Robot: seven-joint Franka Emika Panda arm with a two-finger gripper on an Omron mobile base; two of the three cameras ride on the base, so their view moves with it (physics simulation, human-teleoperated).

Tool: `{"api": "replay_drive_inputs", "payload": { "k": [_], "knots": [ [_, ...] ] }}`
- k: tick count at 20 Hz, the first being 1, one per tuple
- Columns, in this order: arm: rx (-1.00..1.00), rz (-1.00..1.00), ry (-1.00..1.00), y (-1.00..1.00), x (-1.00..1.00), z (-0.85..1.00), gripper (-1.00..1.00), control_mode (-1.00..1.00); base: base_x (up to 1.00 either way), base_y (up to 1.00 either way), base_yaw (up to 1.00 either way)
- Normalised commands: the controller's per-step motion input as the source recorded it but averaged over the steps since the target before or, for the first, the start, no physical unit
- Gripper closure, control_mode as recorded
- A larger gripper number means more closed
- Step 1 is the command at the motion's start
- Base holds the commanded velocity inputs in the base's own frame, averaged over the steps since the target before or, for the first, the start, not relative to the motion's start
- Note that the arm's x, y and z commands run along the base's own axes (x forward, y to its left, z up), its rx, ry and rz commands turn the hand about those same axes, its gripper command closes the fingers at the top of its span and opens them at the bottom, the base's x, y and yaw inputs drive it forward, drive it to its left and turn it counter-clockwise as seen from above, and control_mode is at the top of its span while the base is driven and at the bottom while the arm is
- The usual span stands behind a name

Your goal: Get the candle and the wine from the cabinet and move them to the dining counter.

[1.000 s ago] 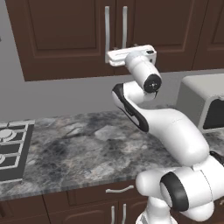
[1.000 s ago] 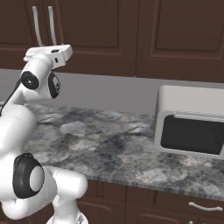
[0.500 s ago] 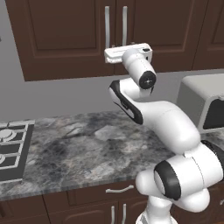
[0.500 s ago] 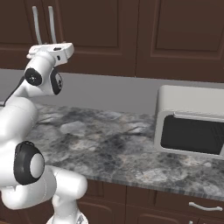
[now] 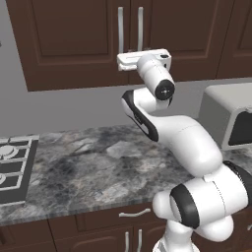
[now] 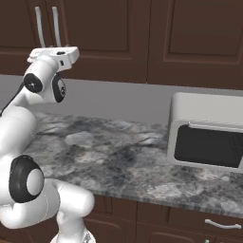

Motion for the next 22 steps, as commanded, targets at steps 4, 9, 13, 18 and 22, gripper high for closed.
{"api": "replay_drive_inputs", "payload": {
  "k": [4,9,13,18,22],
  "knots": [
    [0.0,0.0,0.0,0.0,0.0,0.0,1.0,-1.0,0.0,0.0,0.0],
    [0.0,0.0,0.0,0.0,0.0,0.0,1.0,-1.0,0.0,0.0,0.0],
    [0.0,0.0,0.0,0.0,0.0,0.01,1.0,-1.0,0.0,0.0,0.0],
    [0.0,0.0,0.0,-0.01,-0.11,0.12,1.0,-1.0,0.0,0.0,0.0],
    [-0.01,0.0,0.0,-0.1,-0.4,0.19,1.0,-1.0,0.0,0.0,0.0]
  ]
}}
